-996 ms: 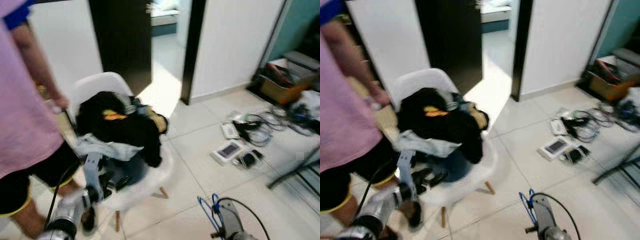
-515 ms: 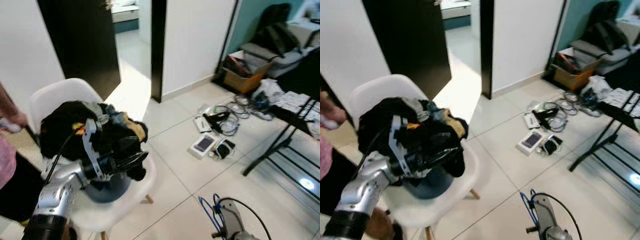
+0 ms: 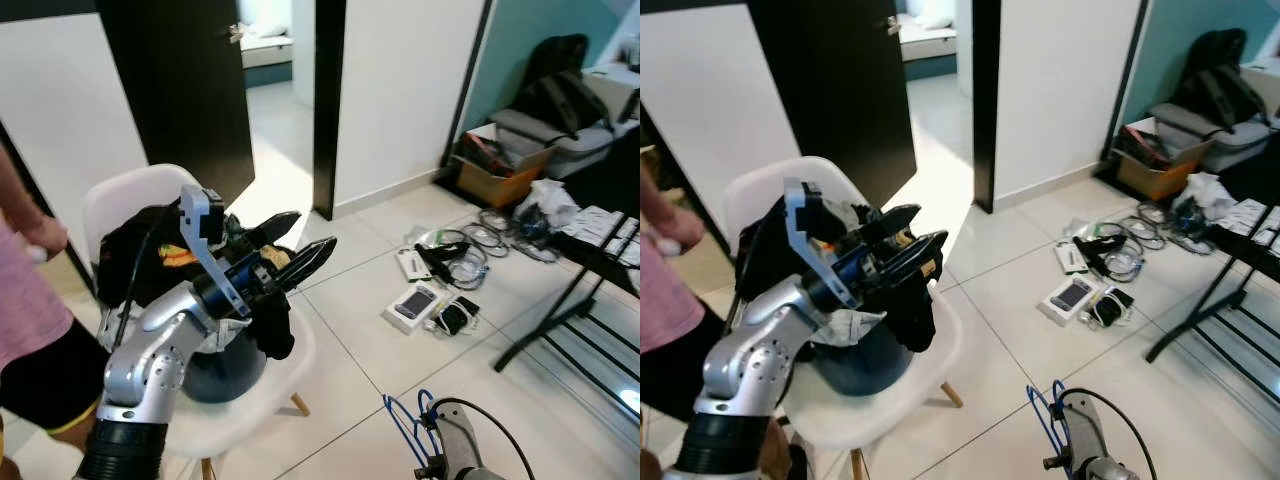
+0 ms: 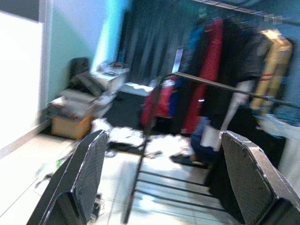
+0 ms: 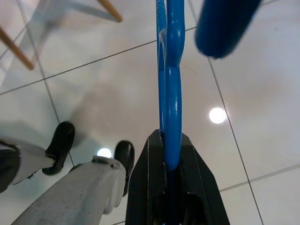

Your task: Hang hanger

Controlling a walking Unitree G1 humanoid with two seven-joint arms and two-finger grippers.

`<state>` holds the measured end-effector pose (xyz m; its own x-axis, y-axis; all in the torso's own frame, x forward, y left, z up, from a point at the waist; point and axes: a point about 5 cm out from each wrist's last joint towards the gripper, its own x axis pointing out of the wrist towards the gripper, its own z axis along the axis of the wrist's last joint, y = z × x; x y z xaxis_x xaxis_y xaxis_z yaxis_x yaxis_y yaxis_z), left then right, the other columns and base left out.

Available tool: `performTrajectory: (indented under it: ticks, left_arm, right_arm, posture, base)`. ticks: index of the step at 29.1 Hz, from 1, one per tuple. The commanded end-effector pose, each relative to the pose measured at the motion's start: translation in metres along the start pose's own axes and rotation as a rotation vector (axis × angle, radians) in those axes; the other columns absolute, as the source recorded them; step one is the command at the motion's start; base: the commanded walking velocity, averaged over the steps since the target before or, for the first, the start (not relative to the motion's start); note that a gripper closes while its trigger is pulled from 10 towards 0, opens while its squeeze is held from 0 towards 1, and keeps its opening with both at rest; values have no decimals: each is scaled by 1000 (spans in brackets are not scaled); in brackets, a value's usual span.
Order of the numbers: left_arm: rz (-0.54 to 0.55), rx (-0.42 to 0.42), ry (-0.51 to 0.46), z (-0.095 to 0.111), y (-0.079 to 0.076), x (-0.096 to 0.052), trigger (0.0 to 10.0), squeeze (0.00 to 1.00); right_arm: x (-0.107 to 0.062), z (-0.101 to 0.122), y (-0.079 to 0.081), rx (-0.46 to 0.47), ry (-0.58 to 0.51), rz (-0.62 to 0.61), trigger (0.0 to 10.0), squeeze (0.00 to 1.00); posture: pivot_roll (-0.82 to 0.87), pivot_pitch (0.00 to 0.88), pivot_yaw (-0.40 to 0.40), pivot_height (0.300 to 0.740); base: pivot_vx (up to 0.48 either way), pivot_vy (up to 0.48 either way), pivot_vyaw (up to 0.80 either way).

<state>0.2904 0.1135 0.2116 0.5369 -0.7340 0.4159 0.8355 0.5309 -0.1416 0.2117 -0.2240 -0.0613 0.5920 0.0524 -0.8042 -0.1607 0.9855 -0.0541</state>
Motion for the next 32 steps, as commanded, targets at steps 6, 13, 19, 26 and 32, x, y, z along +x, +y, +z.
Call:
performTrajectory:
  ticks: [6,13,19,26,32]
  left_arm:
    - [90,-12,40,-10,0,2,10000,0]
    - [391,92,92,-13,31,-8,10000,0]
    - [554,115,125,-16,49,-24,10000,0]
    - [708,151,149,-21,62,-47,10000,0]
    - [723,271,131,-10,58,-39,10000,0]
  right_arm:
    - [0,3,-1,15,-34,-20,10000,0]
    - [0,2,-1,10,-36,-36,10000,0]
    - [0,2,-1,10,-37,-34,10000,0]
    - [0,2,-2,11,-38,-33,10000,0]
    - [-1,2,-2,16,-45,-29,10000,0]
  posture:
    - [-3,0,24,740]
    - [3,0,28,740]
    - [4,0,27,740]
    - [2,0,25,740]
    - [-1,0,21,740]
  base:
    - [0,-434,598]
    - [0,-353,0]
    - [0,0,0]
    - [0,0,0]
    - [341,0,0]
